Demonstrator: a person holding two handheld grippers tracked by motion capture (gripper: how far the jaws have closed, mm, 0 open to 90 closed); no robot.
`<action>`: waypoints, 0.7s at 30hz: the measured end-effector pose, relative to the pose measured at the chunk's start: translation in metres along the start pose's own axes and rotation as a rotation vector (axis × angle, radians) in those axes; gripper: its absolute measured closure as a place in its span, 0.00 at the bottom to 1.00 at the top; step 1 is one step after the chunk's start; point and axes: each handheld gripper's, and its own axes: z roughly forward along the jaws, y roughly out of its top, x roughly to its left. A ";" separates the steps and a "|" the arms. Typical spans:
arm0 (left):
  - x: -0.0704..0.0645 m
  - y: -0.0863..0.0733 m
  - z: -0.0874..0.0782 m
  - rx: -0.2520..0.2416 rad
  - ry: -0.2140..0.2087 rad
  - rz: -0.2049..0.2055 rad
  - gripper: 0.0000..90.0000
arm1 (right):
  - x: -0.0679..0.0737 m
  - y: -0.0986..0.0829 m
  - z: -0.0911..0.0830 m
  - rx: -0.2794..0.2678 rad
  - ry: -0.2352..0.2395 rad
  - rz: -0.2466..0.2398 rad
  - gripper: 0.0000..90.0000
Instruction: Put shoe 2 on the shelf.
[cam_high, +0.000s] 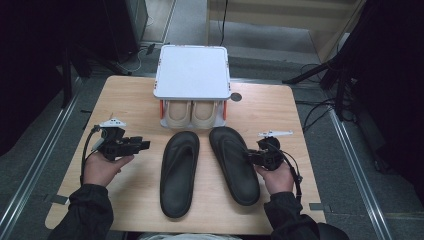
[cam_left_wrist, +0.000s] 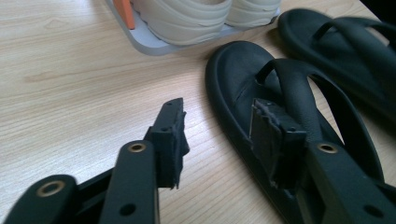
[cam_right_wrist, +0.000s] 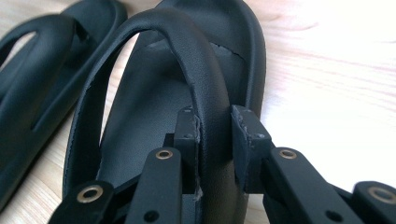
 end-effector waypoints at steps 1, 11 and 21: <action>0.000 0.000 0.001 -0.004 0.000 -0.001 0.64 | 0.002 -0.001 0.003 0.009 0.002 -0.001 0.83; -0.004 -0.001 0.004 0.010 -0.029 0.030 0.75 | 0.017 -0.005 0.020 0.029 0.040 -0.018 0.82; -0.010 -0.002 0.010 0.024 -0.042 0.050 0.89 | 0.025 -0.004 0.013 -0.037 0.104 -0.038 0.70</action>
